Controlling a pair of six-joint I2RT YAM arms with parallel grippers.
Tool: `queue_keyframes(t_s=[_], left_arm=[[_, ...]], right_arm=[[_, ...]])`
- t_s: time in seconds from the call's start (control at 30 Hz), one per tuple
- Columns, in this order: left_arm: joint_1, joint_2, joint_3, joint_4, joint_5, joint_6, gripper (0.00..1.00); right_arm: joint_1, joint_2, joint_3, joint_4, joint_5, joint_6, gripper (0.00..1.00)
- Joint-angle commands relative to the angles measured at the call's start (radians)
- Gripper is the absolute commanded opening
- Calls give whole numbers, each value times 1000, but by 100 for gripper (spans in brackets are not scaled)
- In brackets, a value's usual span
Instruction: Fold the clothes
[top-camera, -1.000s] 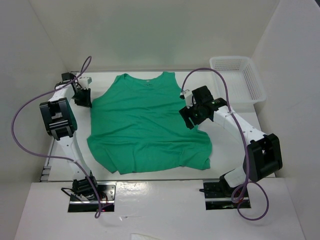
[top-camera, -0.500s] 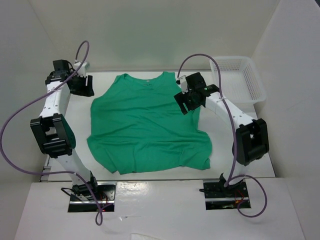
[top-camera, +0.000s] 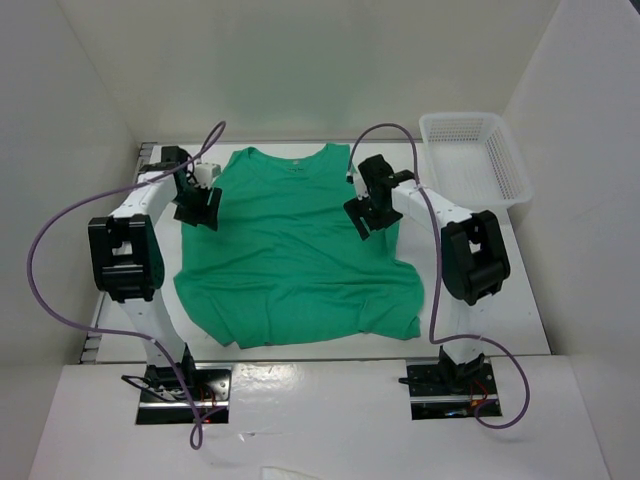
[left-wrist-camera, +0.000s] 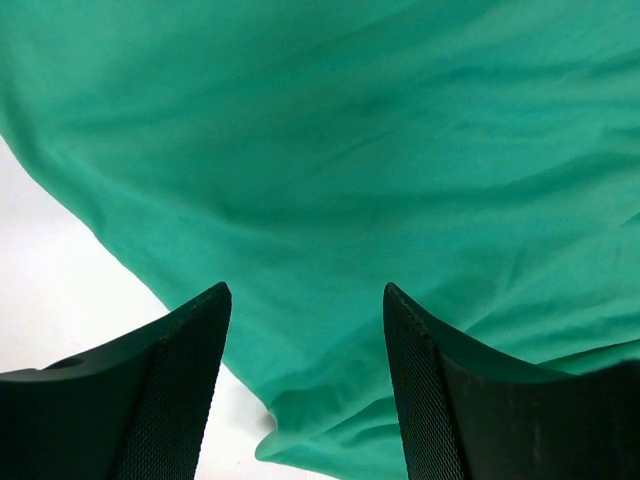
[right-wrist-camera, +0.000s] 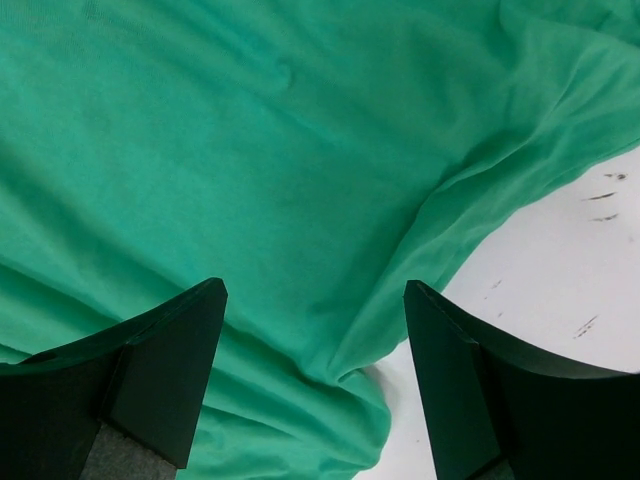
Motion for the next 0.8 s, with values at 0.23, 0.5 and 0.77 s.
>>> queue_keyframes(t_s=[0.23,0.5,0.77], left_arm=[[-50,-15,-137,-57,-99,-16,71],[-69,18,-177,-57,-149,-7,89],[-69,119,-124,-39,-189,-18,99]], right_arm=[[-5,50,-22,-60,-66,16,84],[-5,110,-31,-71,-89,25,90],[-25,196,7,-71,-55,25,92]])
